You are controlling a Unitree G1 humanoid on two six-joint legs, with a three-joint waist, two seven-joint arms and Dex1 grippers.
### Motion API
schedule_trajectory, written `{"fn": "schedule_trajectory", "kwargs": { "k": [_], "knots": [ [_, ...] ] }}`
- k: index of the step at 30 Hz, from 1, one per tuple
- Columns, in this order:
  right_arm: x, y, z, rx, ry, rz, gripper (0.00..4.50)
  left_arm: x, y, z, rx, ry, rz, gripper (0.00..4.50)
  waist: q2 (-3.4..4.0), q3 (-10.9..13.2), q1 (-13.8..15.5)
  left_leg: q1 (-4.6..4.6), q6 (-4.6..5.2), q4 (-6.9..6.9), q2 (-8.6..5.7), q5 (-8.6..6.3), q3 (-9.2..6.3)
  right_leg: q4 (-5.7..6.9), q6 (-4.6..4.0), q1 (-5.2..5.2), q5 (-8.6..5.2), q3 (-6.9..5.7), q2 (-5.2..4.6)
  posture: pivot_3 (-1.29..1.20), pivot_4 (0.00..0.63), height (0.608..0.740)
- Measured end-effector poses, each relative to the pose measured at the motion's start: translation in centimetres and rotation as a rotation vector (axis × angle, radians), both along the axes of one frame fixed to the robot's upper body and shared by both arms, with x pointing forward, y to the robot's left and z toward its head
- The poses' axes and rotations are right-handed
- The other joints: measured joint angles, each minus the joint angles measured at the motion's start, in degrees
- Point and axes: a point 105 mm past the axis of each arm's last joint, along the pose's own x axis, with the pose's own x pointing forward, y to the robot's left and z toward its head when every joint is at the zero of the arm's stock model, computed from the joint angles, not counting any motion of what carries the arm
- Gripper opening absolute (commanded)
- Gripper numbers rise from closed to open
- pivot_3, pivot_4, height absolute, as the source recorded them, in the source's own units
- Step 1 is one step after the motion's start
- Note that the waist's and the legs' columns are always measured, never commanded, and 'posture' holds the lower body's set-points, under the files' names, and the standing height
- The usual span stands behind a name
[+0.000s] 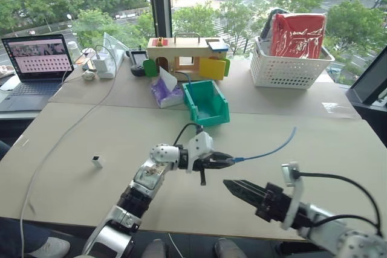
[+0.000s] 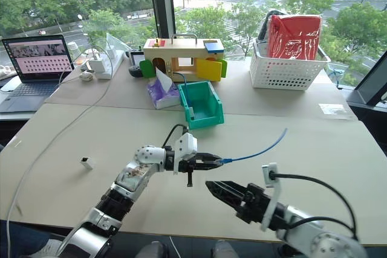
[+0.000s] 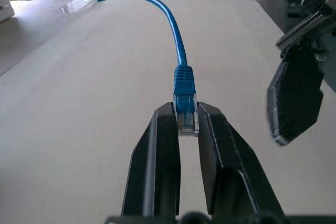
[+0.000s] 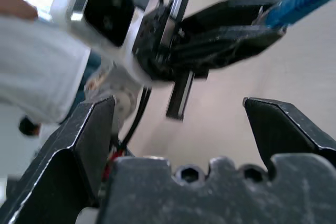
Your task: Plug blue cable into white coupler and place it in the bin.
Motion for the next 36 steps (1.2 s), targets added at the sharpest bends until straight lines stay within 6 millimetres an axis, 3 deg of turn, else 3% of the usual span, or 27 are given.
{"fn": "schedule_trajectory", "kwargs": {
  "k": [3,6,10,18,33,36],
  "knots": [
    [1.2,-2.6,-0.2,-0.009,0.031,-0.197,4.50,0.3,0.4,0.1,-0.006,0.018,0.027,0.08,-0.01,0.00,0.02,0.01,-0.02,0.00,-0.06,0.04,-0.09,-0.04,0.45,0.08,-0.25,0.01,0.00,0.00,0.150,0.740],
    [1.8,-3.3,0.3,0.035,0.030,-0.275,4.50,0.6,0.7,0.2,-0.008,0.030,0.046,0.08,0.00,0.00,-0.21,0.02,-0.02,-0.10,-0.05,0.04,-0.13,-0.03,0.42,0.07,-0.29,0.01,0.02,0.00,0.150,0.740],
    [2.2,-2.1,1.3,0.125,0.032,-0.270,4.50,0.4,0.4,0.3,-0.018,0.037,0.040,0.08,0.00,0.00,-0.92,0.00,-0.01,-0.16,-0.05,0.03,-0.18,-0.03,0.37,0.07,-0.31,0.00,0.03,0.00,0.150,0.740],
    [1.8,1.5,1.4,0.263,0.153,-0.184,4.50,0.4,0.2,0.5,-0.024,0.039,0.045,0.08,0.00,0.00,-1.46,-0.01,0.01,-0.16,-0.06,0.04,-0.20,-0.04,0.41,0.08,-0.35,0.01,0.03,0.00,0.150,0.740],
    [2.3,0.2,1.8,0.258,0.173,-0.259,4.50,0.4,0.1,0.5,-0.030,0.040,0.050,0.08,-0.01,0.00,-1.34,-0.07,0.02,-0.16,-0.07,0.04,-0.21,-0.12,0.41,0.08,-0.36,0.01,0.03,0.00,0.150,0.740],
    [2.3,0.3,1.9,0.274,0.166,-0.259,3.78,0.4,0.0,0.6,-0.033,0.040,0.048,0.08,-0.01,0.00,-1.28,-0.08,0.01,-0.16,-0.07,0.04,-0.22,-0.13,0.41,0.08,-0.36,0.01,0.02,0.00,0.150,0.740]
  ]
}}
